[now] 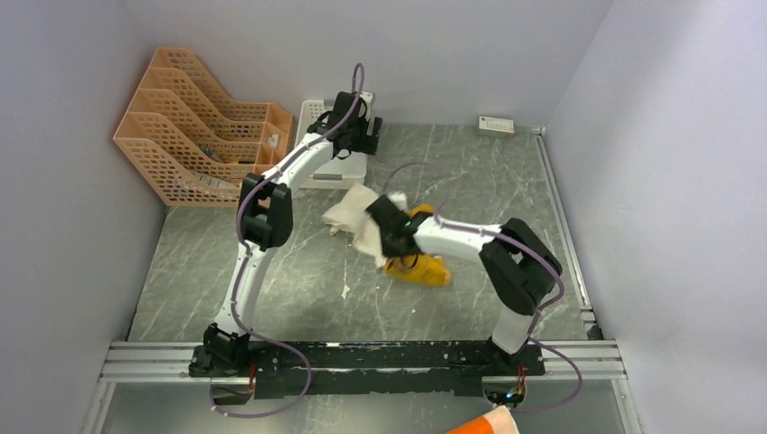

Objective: Roll the towels
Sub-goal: Move the towel to the center of the board, then move the bin to the corner of the board.

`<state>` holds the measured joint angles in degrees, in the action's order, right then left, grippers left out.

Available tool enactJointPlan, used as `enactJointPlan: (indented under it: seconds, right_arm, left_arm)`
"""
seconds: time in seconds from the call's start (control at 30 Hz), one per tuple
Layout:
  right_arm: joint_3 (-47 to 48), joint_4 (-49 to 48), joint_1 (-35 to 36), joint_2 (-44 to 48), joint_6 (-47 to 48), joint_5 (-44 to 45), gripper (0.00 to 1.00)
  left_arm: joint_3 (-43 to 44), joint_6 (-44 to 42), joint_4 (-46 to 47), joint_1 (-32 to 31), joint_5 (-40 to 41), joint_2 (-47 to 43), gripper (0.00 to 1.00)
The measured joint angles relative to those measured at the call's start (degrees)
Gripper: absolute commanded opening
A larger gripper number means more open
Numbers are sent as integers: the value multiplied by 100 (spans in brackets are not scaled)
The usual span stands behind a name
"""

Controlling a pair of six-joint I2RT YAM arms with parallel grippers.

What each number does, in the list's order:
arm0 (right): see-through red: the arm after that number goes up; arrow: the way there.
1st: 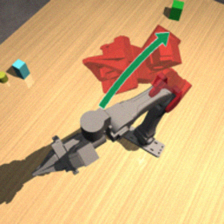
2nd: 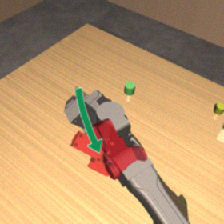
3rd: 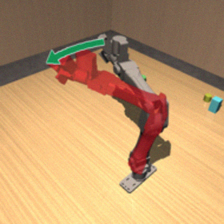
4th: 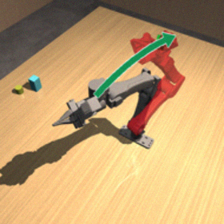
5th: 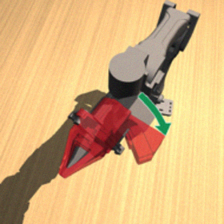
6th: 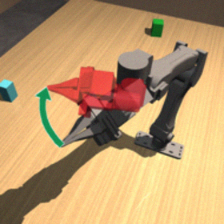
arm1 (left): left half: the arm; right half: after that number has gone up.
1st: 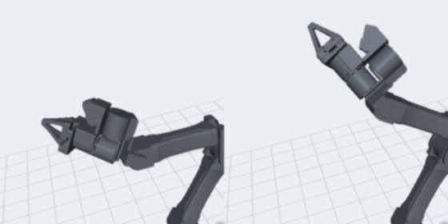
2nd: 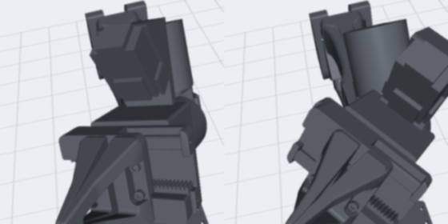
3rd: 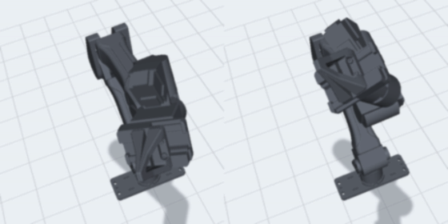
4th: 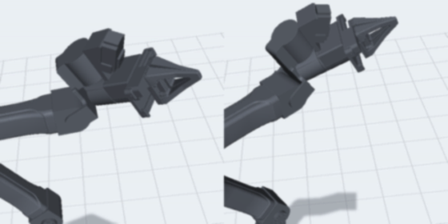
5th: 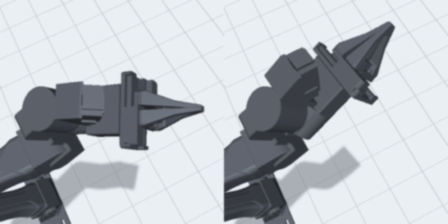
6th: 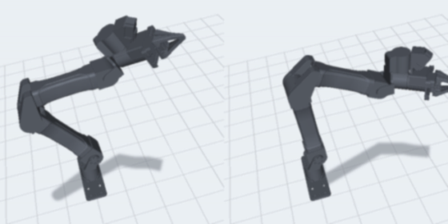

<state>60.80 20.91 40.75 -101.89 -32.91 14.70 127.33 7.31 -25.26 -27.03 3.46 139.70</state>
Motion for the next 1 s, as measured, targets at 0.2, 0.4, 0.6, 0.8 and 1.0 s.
enactJointPlan:
  seconds: [0.2, 0.4, 0.6, 0.8, 1.0]
  right_arm:
    - [39, 363, 2050, 111, -857, 2, 24]
    - [146, 651, 3206, 339, -1207, 367, 59]
    - [-332, 654, 3357, 1810, -1331, 920, 68]
    - [-623, 748, 3346, 3038, -1307, 1637, 85]
    - [-857, 767, 3316, 4229, -1058, 2601, 98]
  left_arm:
    - [249, 295, 153, -26, -579, 560, 92]
    - [249, 824, 422, -170, -1113, 743, 92]
    - [516, 1222, 850, -820, -1493, 809, 94]
    - [581, 1377, 1207, -1657, -1932, 809, 100]
    - [564, 1038, 1185, -1687, -1932, 442, 100]
